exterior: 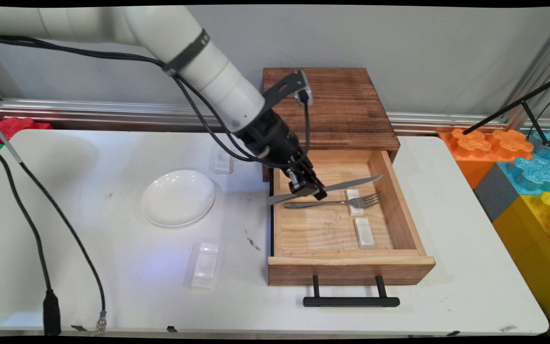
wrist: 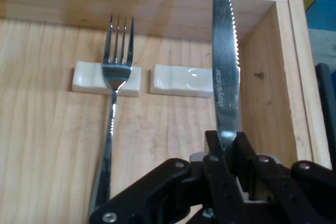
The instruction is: Place the picked object into the drawer
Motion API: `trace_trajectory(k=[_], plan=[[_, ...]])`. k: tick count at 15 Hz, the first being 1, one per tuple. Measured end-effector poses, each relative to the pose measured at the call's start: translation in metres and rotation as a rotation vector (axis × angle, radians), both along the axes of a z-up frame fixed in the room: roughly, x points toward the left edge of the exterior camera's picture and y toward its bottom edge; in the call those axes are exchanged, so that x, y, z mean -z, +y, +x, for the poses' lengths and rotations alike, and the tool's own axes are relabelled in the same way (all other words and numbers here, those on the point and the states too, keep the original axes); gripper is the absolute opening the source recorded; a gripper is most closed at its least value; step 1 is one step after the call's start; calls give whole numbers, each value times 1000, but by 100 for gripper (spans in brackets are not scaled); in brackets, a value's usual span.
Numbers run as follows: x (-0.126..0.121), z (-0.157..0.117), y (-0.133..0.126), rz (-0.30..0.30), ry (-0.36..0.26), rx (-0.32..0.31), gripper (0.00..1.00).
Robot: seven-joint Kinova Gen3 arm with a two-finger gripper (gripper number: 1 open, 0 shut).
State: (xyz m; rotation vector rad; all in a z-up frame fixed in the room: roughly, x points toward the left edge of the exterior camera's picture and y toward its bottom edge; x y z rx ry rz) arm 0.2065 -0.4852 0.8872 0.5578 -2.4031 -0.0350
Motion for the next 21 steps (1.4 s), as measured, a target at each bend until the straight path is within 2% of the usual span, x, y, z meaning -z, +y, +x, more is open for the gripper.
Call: trace_trajectory(k=[7,14,21], plan=[[27,-35,-7,-7,1,11,0],[53,-48,-7,-18,-11,27,0],[82,-55,-8,-24,-21,17,0]])
